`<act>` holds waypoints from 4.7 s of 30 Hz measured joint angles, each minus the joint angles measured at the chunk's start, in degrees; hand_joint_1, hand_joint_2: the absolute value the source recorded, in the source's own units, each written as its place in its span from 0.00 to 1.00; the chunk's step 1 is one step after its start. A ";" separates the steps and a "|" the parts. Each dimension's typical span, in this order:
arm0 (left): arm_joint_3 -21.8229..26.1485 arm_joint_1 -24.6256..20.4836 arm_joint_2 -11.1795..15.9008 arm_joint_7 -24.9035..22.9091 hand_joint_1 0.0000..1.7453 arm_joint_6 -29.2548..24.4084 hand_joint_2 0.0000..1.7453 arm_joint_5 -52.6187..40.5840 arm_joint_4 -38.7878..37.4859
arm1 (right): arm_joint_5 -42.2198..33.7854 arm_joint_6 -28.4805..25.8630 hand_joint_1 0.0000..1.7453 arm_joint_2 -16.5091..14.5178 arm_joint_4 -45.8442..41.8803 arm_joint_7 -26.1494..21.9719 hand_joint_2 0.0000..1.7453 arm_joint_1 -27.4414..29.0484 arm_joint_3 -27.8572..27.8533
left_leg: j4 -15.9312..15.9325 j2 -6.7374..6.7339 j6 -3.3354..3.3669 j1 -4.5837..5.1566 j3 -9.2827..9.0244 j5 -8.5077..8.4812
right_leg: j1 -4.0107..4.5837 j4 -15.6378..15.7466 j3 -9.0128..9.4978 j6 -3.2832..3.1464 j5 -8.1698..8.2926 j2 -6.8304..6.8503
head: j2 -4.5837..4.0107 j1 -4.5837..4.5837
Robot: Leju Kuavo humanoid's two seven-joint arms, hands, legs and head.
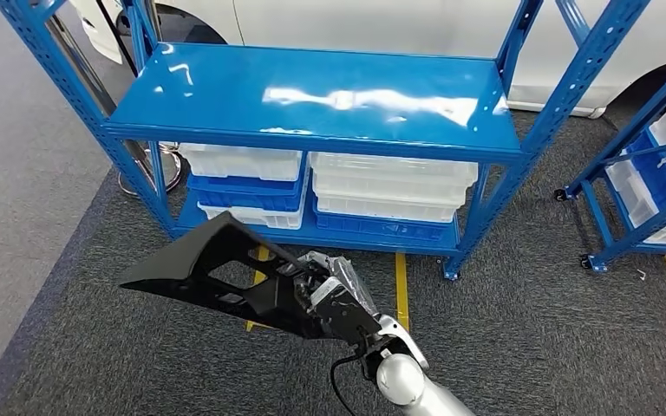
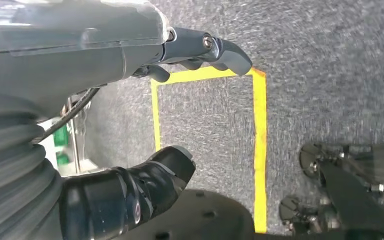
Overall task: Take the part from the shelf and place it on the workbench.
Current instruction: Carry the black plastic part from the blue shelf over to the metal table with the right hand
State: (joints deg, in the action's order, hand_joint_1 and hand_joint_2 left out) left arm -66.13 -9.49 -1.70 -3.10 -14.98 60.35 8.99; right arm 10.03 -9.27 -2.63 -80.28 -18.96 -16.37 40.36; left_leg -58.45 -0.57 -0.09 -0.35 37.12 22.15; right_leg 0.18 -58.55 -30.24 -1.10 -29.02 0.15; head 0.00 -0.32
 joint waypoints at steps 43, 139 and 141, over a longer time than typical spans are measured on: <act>-4.16 -1.24 -0.58 -2.15 0.00 0.89 1.00 -1.36 -0.09 | -32.81 27.25 1.00 0.52 -2.22 -2.11 1.00 3.20 -4.53 | -0.34 0.36 -0.66 0.04 -10.98 8.82 | 0.05 -1.00 -8.58 -0.22 6.66 0.57 | 0.00 -0.04; -3.92 2.78 0.97 0.00 0.00 -3.69 1.00 5.05 -0.57 | -30.71 37.10 1.00 -2.88 -3.18 -7.39 1.00 0.66 -5.59 | 1.15 -0.83 1.08 -0.20 -4.40 3.87 | -0.56 -1.54 -2.95 1.48 0.22 4.18 | 0.00 0.22; -3.88 2.78 0.93 -0.01 0.00 -3.85 1.00 5.04 -0.57 | -30.72 37.16 1.00 -2.81 -3.15 -7.51 1.00 0.71 -5.58 | 1.44 0.11 1.67 -0.37 -4.39 3.48 | -0.80 -7.12 -5.31 1.77 -3.26 1.32 | 0.00 0.18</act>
State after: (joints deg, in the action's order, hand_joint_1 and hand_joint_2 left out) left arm -70.01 -6.71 -0.77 -3.11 -18.83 65.39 8.41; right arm -20.69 27.89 -5.44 -83.42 -26.47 -15.65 34.77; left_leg -57.00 -0.46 1.58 -0.72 32.73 25.62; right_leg -0.63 -65.68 -35.55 0.68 -32.27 1.47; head 0.00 -0.14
